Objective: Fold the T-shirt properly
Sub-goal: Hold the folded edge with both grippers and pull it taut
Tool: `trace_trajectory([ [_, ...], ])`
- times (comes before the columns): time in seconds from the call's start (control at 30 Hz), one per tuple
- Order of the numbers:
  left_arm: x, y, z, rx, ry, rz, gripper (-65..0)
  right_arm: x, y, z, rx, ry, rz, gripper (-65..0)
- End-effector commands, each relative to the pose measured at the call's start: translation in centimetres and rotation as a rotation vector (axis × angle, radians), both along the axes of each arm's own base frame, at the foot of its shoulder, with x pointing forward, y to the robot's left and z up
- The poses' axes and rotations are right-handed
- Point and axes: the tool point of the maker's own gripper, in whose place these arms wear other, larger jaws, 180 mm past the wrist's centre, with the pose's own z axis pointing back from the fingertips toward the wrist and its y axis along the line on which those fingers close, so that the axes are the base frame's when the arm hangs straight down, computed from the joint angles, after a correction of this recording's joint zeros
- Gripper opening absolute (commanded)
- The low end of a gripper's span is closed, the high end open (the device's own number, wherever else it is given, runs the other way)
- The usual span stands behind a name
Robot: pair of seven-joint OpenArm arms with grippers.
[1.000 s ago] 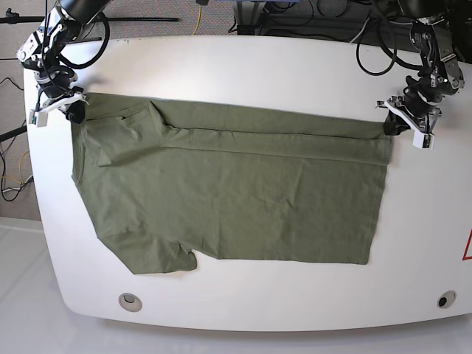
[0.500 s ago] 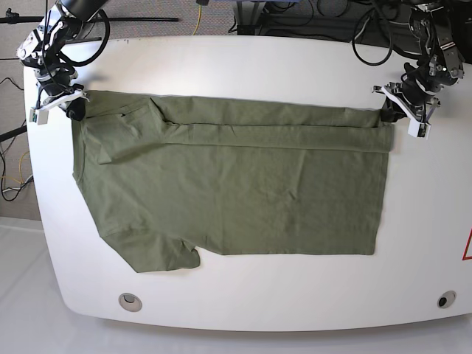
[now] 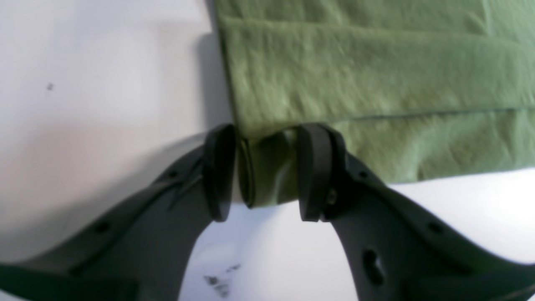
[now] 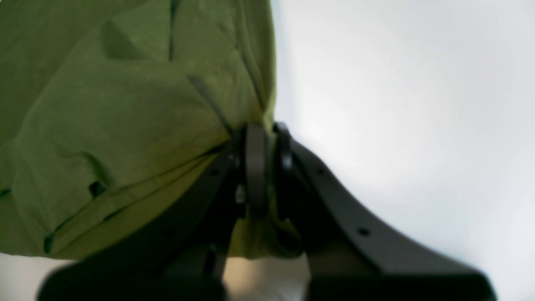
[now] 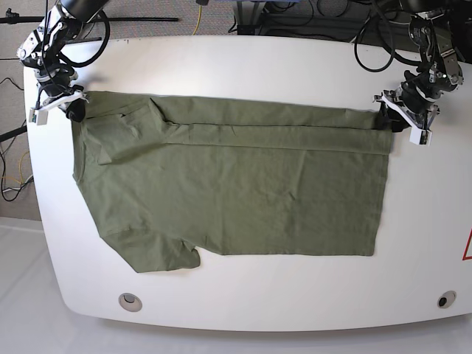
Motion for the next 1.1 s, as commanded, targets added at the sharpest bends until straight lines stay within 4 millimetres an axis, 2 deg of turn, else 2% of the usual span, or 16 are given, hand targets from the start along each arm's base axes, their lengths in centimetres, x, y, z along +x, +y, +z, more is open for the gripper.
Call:
trace_trajectory([
  [0.0,-0.3,1.3,0.3,0.043,0.018,-0.012,-47.9,-0.9,-0.5,-0.4,-0.024,0.053,0.012,-64.8],
  [0.2,-1.4,2.4,0.0,0.081,0.067,-0.039,-65.0,-1.9,-0.6,-0.8,-0.029,0.079,0.015,-65.0],
  [0.3,-2.2,2.7,-0.2,0.091,0.092,-0.045,-65.0,-2.5,-0.5,-0.8,-0.035,0.090,0.018,-65.0],
  [0.37,-4.0,2.5,-0.6,0.112,0.140,-0.069,-65.0,-3.4,-0.2,-0.8,-0.046,0.101,0.028,-65.0],
  [0.63,-6.1,2.4,-0.4,0.138,0.168,-0.089,-65.0,-5.5,0.3,-0.3,-0.085,0.122,0.045,-65.0],
  [0.7,-5.5,2.2,0.6,0.145,0.134,-0.090,-65.0,-5.8,0.7,-0.5,-0.082,0.138,0.054,-65.0],
  [0.97,-5.1,1.7,1.0,0.130,0.111,-0.089,-65.0,-6.0,0.9,-0.9,-0.074,0.150,0.052,-65.0],
  [1.07,-4.3,0.9,0.8,0.082,0.093,-0.080,-65.0,-6.3,1.3,-1.5,-0.059,0.174,0.059,-65.0],
])
